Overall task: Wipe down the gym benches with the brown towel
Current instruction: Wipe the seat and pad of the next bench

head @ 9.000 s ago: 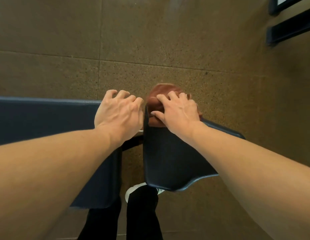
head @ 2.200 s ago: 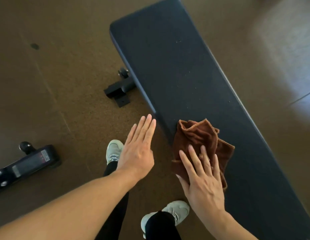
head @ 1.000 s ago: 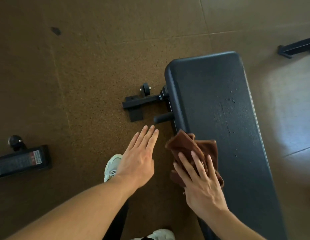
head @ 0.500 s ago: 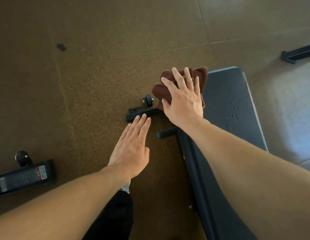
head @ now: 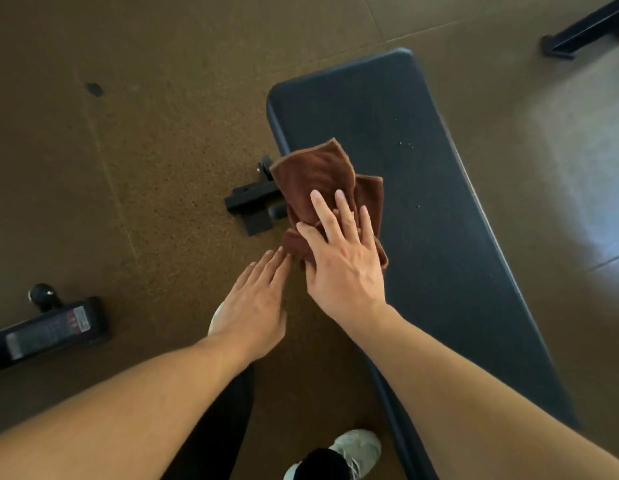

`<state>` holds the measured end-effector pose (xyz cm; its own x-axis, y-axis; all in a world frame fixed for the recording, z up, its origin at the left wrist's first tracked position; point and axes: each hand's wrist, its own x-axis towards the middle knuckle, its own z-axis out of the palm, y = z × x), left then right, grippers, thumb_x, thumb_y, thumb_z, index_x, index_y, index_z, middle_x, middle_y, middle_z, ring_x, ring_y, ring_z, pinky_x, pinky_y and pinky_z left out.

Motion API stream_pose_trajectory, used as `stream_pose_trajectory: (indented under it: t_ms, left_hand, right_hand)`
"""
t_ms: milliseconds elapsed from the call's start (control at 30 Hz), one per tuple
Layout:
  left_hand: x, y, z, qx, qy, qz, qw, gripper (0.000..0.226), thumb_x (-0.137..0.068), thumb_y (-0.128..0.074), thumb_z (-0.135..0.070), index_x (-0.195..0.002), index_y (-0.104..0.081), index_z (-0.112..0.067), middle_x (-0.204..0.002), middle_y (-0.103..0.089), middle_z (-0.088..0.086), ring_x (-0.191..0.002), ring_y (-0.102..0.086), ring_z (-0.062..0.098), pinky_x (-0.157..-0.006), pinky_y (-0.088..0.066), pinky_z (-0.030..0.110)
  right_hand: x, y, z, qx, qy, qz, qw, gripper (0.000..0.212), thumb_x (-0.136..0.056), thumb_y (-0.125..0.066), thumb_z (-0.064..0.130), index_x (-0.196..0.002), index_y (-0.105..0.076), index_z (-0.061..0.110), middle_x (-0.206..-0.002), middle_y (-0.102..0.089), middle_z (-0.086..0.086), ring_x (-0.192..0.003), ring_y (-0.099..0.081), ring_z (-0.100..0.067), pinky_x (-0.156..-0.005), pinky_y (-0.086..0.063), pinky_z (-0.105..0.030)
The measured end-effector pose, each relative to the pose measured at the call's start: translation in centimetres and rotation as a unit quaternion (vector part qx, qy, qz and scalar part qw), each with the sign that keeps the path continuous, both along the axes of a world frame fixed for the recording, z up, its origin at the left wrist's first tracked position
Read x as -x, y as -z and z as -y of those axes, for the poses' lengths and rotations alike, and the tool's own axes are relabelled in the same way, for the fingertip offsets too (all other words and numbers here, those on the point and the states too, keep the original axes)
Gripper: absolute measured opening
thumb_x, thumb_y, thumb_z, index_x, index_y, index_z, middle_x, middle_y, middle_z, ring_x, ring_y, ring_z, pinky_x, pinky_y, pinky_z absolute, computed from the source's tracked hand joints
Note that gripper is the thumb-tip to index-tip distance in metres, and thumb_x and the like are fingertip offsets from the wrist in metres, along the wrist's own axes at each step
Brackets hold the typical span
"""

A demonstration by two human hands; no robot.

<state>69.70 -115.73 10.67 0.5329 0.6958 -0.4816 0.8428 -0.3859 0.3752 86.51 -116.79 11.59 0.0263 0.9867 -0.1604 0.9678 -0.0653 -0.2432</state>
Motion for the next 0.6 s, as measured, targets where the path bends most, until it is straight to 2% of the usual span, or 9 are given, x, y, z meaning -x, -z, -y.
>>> stream_pose_trajectory:
  t_ms: [167, 267, 333, 433, 600]
  left_hand:
    - [-3.3, -1.6, 7.7, 0.012, 0.032, 0.006, 0.999, 0.078, -0.098, -0.059, -0.027, -0.162, -0.013, -0.023, -0.170, -0.013, -0.001, -0.157, -0.006, 0.014, -0.115, 0.010, 0.027]
    - [-4.2, -1.8, 13.1, 0.021, 0.047, 0.027, 0.998, 0.068, -0.097, -0.061, -0.028, -0.158, -0.031, -0.022, -0.163, -0.034, 0.000, -0.153, -0.024, 0.014, -0.120, 0.000, 0.026]
    - [-4.4, -1.5, 16.9, 0.042, 0.074, 0.020, 0.996, 0.065, -0.097, -0.062, -0.028, -0.156, -0.037, -0.022, -0.160, -0.040, 0.000, -0.151, -0.029, 0.015, -0.125, -0.006, 0.030]
    - [-4.4, -1.8, 21.6, 0.077, 0.098, 0.015, 0.992, 0.066, -0.098, -0.062, -0.029, -0.157, -0.034, -0.023, -0.163, -0.034, -0.001, -0.153, -0.024, 0.014, -0.128, -0.011, 0.035]
    - [-2.7, -2.0, 25.5, 0.116, 0.026, 0.038, 0.992, 0.085, -0.096, -0.059, -0.021, -0.163, -0.007, -0.027, -0.171, -0.007, -0.003, -0.157, -0.006, 0.013, -0.128, -0.010, 0.036]
  right_hand:
    - [-1.2, -0.4, 11.1, 0.031, -0.003, -0.008, 0.999, 0.058, -0.098, -0.061, 0.034, -0.153, -0.043, 0.036, -0.174, -0.006, 0.002, -0.160, 0.009, -0.027, -0.129, -0.004, -0.057]
    - [-1.6, -1.0, 18.2, 0.048, -0.001, -0.012, 0.999, 0.073, -0.092, -0.067, 0.033, -0.158, -0.036, 0.032, -0.174, -0.004, -0.001, -0.160, 0.010, -0.029, -0.128, -0.001, -0.057]
    - [-2.0, -1.0, 23.3, 0.060, -0.001, 0.000, 0.998, 0.088, -0.085, -0.075, 0.034, -0.161, -0.029, 0.031, -0.174, -0.006, -0.002, -0.160, 0.006, -0.031, -0.127, -0.002, -0.057]
    - [-2.6, -0.7, 28.7, 0.062, -0.002, 0.023, 0.998, 0.101, -0.083, -0.076, 0.038, -0.165, -0.018, 0.029, -0.174, -0.007, -0.001, -0.160, -0.002, -0.033, -0.129, -0.005, -0.057]
    - [-2.1, -0.4, 29.2, 0.064, 0.023, 0.045, 0.997, 0.102, -0.090, -0.069, 0.040, -0.166, -0.005, 0.022, -0.174, -0.006, 0.001, -0.161, 0.003, -0.028, -0.128, -0.006, -0.055]
